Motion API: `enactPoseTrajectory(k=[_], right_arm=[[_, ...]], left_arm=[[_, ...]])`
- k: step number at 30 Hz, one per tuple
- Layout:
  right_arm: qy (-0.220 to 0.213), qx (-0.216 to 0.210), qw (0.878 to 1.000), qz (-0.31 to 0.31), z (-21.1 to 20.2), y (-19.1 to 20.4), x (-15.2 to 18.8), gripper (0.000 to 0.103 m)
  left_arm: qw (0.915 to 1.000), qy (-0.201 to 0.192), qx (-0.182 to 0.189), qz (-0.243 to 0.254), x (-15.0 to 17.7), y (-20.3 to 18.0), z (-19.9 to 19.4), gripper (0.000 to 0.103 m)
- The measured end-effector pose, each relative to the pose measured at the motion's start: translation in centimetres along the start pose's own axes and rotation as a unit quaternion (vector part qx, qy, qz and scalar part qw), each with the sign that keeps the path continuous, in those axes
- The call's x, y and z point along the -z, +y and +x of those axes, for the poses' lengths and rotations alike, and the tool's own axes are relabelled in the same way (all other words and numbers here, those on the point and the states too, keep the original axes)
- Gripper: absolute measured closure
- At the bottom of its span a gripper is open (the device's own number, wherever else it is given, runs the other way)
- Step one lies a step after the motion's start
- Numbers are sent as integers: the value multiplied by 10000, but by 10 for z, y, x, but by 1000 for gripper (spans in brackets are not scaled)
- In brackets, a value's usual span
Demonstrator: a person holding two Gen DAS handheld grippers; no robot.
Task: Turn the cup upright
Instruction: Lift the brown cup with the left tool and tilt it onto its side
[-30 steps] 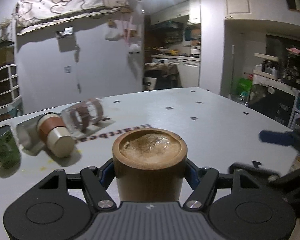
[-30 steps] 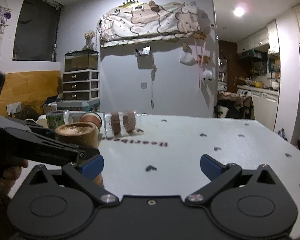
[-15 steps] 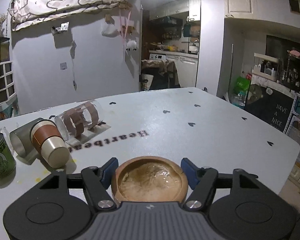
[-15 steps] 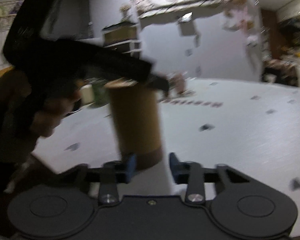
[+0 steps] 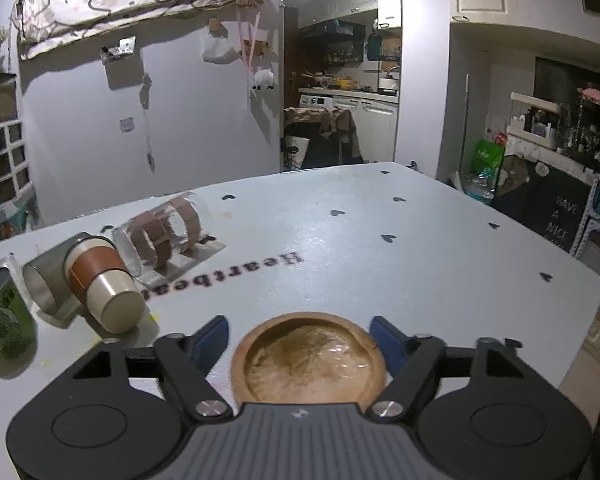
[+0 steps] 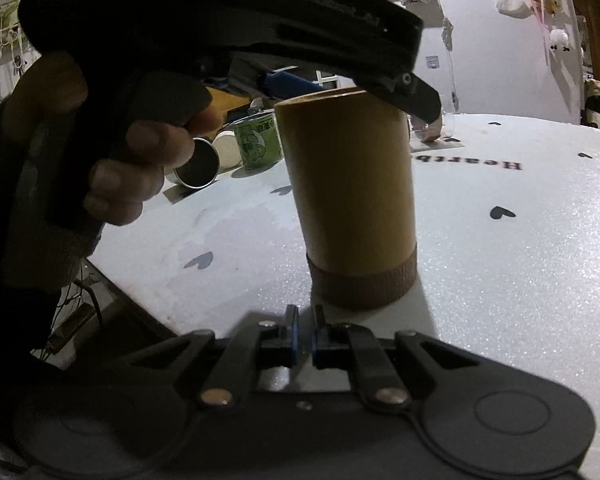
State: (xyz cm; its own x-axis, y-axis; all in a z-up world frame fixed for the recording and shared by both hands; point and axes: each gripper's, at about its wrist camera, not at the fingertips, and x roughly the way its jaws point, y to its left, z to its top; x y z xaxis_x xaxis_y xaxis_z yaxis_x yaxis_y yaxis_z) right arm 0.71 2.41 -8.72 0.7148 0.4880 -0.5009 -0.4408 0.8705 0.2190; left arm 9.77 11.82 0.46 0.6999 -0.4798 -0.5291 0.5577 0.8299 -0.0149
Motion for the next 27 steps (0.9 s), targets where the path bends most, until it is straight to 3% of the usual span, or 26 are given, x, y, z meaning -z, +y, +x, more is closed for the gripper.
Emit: enactPoseTrajectory(k=[8, 15, 21, 27], right_arm=[[-219, 56, 9987, 462, 1, -23, -8, 103], [-475, 427, 9911, 1168, 12, -49, -14, 102], [-495, 767, 9903, 1046, 10, -53, -13, 102], [-480, 1209, 9893, 661, -1, -53, -13, 96]], left_arm=[[9999, -88, -71, 101, 5, -3, -14, 34], [9998, 67, -18, 177, 30, -3, -23, 35], [9989, 379, 14, -278, 64, 11, -11, 36], [9993, 179, -4, -334, 70, 11, -15, 36]])
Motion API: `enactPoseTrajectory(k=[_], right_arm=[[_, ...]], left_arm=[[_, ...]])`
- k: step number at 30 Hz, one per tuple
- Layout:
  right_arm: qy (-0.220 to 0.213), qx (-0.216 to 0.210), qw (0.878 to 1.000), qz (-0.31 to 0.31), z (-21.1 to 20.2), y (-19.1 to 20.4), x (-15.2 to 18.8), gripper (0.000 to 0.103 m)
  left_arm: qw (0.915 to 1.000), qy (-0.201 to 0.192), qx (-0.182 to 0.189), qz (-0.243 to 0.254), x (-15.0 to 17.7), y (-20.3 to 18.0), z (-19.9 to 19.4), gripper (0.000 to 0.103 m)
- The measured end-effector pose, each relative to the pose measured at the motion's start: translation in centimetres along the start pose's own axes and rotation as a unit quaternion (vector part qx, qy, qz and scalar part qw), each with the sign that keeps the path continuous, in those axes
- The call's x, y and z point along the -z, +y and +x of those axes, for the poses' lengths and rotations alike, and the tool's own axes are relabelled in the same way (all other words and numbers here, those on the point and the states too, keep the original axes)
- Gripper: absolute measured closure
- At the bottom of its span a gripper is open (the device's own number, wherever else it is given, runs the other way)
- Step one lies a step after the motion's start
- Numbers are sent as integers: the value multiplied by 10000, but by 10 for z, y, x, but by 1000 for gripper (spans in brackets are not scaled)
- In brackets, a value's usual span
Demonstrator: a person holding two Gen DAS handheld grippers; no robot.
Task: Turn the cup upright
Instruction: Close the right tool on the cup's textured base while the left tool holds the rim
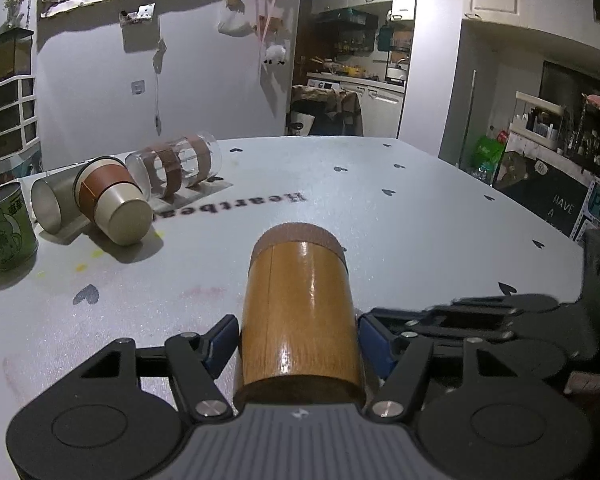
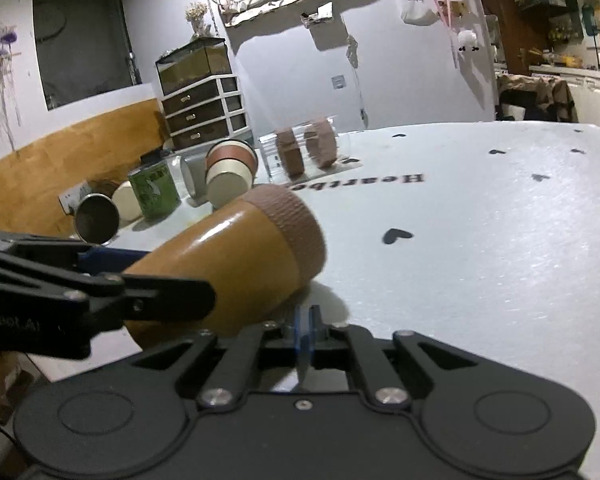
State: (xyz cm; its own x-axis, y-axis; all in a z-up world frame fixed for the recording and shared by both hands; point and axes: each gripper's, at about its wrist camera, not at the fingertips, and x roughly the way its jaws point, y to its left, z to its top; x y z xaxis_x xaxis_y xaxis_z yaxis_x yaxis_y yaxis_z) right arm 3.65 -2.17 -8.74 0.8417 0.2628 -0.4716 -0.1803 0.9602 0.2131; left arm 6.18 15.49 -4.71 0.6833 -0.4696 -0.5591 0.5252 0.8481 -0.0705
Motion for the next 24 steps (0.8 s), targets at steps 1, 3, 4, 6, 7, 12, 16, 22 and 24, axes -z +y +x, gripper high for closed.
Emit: enactPoseTrajectory(k=[1, 3, 4, 6, 7, 12, 16, 22, 24], right_arm=[[-7, 68, 10000, -16, -3, -2, -2, 94], [-46, 172, 9998, 75, -11, -8, -8, 86], [-55, 196, 9995, 232, -16, -13, -14, 84], [-53, 199, 9965, 806, -23, -25, -27, 54], [-47, 129, 9925, 1212, -26, -34, -35, 44], [537, -561, 9649, 2510, -14, -55, -64, 23], [1114, -823, 9347, 3272, 13, -58, -74, 20], [1748, -749, 9176, 3492, 54, -49, -82, 19], [1919, -675, 9189, 3381, 67, -46, -86, 19]], left_arm=[[10000, -5, -4, -1, -1, -2, 0, 36], [10000, -17, -12, -34, 0, -2, 0, 36], [10000, -25, -13, -54, 0, -2, 0, 36], [10000, -32, -15, -72, 0, -2, 0, 36], [10000, -35, -15, -75, -1, -2, 0, 36], [10000, -35, -18, -56, 1, -1, 0, 36], [10000, -35, -43, 16, 1, -2, 0, 36], [9998, -34, -91, 165, 3, -6, 2, 36], [9998, -30, -100, 196, 3, -7, 2, 36]])
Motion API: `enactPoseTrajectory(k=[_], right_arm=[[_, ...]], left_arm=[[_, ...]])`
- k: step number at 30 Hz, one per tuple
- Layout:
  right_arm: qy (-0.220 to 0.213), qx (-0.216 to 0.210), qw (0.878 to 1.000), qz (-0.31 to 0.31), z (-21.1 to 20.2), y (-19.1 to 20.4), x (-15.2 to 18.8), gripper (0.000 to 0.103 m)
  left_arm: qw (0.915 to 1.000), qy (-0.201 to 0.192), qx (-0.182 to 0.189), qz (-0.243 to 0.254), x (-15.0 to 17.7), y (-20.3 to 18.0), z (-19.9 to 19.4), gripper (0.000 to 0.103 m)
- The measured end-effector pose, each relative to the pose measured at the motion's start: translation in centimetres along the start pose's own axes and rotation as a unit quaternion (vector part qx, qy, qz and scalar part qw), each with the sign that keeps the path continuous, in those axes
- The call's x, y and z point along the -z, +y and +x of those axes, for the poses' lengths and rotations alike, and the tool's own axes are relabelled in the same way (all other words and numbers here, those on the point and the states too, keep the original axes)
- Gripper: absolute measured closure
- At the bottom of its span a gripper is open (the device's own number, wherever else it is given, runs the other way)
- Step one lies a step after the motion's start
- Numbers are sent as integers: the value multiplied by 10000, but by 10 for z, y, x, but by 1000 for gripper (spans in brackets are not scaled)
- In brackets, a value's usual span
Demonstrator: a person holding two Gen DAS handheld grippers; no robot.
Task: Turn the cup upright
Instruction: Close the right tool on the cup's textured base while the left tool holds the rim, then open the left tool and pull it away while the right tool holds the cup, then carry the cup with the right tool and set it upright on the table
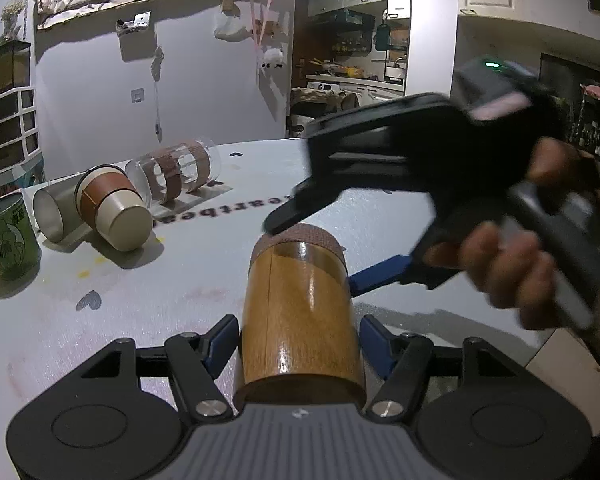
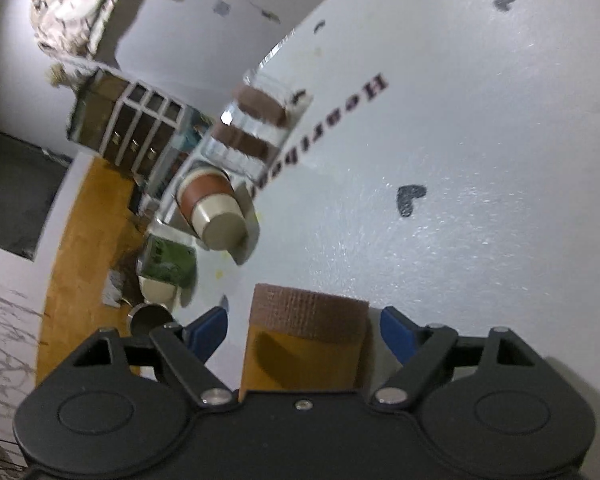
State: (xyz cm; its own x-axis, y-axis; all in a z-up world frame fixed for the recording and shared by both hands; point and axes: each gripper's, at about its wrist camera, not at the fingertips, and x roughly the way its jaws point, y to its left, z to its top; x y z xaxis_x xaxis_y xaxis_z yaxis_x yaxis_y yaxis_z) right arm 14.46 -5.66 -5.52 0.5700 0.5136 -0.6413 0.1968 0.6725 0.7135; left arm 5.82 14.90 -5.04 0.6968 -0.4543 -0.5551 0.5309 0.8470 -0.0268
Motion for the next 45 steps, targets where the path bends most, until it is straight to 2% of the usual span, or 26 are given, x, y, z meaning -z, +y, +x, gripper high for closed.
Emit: enactPoseTrajectory(k=[3, 6, 8, 11, 13, 16, 20, 23, 25, 27, 28, 29, 32, 36, 42, 45], right_arm=[[80, 271, 9996, -59, 13, 5, -5, 19], [210, 276, 9986, -396, 22, 10, -8, 27], [199, 315, 9974, -615, 21, 14, -9, 27], [-50, 329, 9937, -1070, 8, 28, -5, 27], [-341, 365, 9862, -1581, -6, 42, 2, 28], [-782, 515, 9650, -2451, -28, 66, 18, 28], [-1198, 826, 9255, -3496, -48, 86, 47, 28], [-1339, 1010, 8965, -4101, -56, 92, 67, 28], [-1362, 1104, 8823, -4369, -60, 93, 76, 28], [-1387, 1198, 8711, -4556, -62, 94, 84, 28], [-1402, 1221, 8647, -4666, -63, 95, 88, 29], [-1420, 1244, 8577, -4783, -63, 94, 90, 29], [-1479, 1406, 8457, -4931, -64, 92, 88, 29], [-1844, 1725, 8423, -4763, -74, 79, 63, 29], [-2507, 2550, 8331, -4220, -91, 49, -4, 29], [-2708, 2878, 8334, -3863, -97, 30, -42, 29]], left_arm=[[10000, 3, 13, 19, 1, 0, 0, 36], [10000, 0, 11, 2, 1, 0, 0, 36], [10000, -19, 41, -17, 2, 1, -1, 36], [9999, -121, 89, 64, 0, -1, -3, 36], [9997, -192, 120, 126, -1, -4, -5, 36], [9993, -257, 148, 210, -1, -8, -4, 36], [9991, -263, 251, 233, 2, -13, -1, 36], [9988, -272, 382, 166, 6, -15, 3, 35], [9986, -280, 419, 129, 9, -16, 4, 34], [9980, -316, 538, 41, 11, -15, 2, 24], [9977, -356, 581, 24, 12, -16, 0, 15], [9975, -427, 566, 39, 12, -16, -2, 10], [9972, -555, 493, 93, 13, -18, -7, 9], [9980, -497, 388, -35, 12, -11, -2, 8], [9977, -472, 413, -250, 11, -3, 2, 8], [9978, -448, 402, -281, 12, -3, 4, 8]])
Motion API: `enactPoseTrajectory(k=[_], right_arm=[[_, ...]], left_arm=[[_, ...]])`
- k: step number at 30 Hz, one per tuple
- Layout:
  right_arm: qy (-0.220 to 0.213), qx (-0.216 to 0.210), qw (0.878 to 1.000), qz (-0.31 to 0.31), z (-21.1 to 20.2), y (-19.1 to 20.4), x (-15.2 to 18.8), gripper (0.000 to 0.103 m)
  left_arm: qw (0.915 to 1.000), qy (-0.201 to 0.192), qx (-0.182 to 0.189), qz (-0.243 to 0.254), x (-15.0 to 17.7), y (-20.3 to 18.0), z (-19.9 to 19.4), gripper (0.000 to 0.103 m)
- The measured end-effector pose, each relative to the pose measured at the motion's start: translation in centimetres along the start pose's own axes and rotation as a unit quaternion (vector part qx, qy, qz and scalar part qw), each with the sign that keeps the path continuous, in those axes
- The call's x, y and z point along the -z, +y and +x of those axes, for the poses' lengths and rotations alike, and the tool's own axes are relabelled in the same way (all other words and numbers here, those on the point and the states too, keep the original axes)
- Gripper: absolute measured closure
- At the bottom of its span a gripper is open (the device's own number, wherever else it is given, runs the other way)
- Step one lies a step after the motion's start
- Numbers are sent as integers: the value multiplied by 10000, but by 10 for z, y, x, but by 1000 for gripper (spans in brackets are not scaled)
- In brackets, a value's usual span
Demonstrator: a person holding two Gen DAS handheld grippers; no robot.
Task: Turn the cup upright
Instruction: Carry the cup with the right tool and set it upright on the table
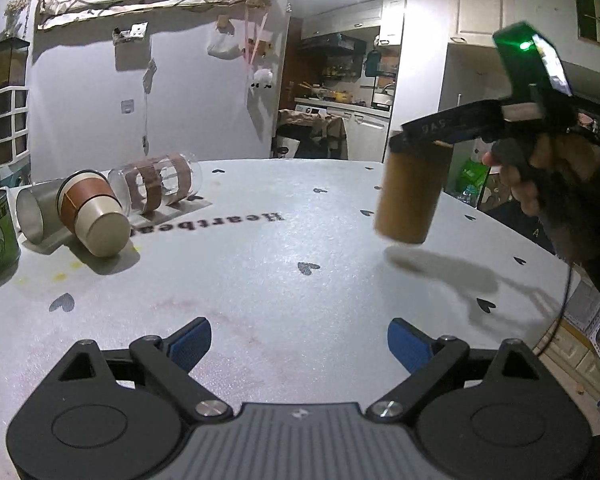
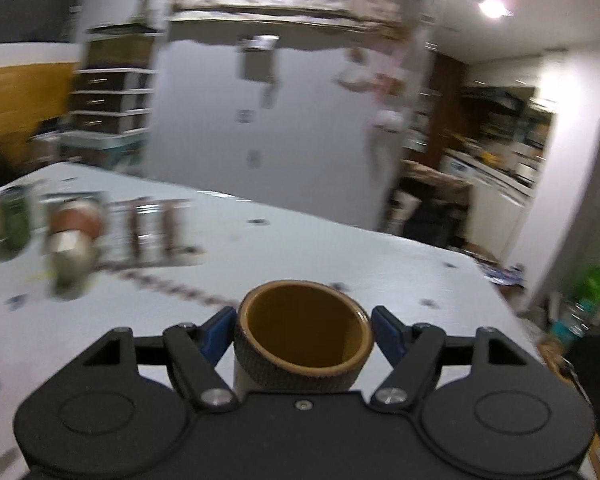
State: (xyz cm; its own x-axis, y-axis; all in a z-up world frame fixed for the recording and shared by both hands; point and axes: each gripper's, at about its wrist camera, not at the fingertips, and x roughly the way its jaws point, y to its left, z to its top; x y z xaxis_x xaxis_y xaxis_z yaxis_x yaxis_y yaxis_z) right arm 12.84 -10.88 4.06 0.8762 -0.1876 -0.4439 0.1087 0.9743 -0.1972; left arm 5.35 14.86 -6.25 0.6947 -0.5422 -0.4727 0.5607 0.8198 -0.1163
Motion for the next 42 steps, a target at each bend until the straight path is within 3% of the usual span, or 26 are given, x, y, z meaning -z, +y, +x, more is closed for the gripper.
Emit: enactPoseTrajectory(k=[5, 11, 20, 22, 25, 28, 32, 39, 42], right_arm=[[225, 849, 9953, 405, 49, -51, -7, 29], [466, 1492, 9841, 840, 97, -95, -5, 29], [603, 1594, 9814, 887, 113, -104, 3, 24], [613, 1563, 9810, 969, 107, -103, 5, 7], [376, 1363, 9828, 1190, 82, -98, 9, 3], [15, 1000, 9870, 1262, 46, -90, 22, 1], [-348, 888, 9876, 1246, -8, -68, 53, 1], [-475, 552, 9846, 1592, -76, -41, 110, 0], [-533, 634, 9823, 1680, -96, -35, 129, 0]], left_arm=[[10000, 16, -8, 7, 1, 0, 2, 8], [10000, 17, -57, -2, 1, 0, 4, 8], [10000, -60, -69, 26, -3, -3, 4, 8], [9999, -100, -102, 25, -4, -2, 4, 6], [9997, -180, -183, 1, -8, -1, 3, 6], [9992, -307, -248, -56, -10, -1, 1, 3], [9992, -311, -232, -13, -12, -5, 2, 3], [9986, -455, -281, -15, -15, -13, 0, 2], [9978, -531, -389, -55, -14, -13, -4, 0]])
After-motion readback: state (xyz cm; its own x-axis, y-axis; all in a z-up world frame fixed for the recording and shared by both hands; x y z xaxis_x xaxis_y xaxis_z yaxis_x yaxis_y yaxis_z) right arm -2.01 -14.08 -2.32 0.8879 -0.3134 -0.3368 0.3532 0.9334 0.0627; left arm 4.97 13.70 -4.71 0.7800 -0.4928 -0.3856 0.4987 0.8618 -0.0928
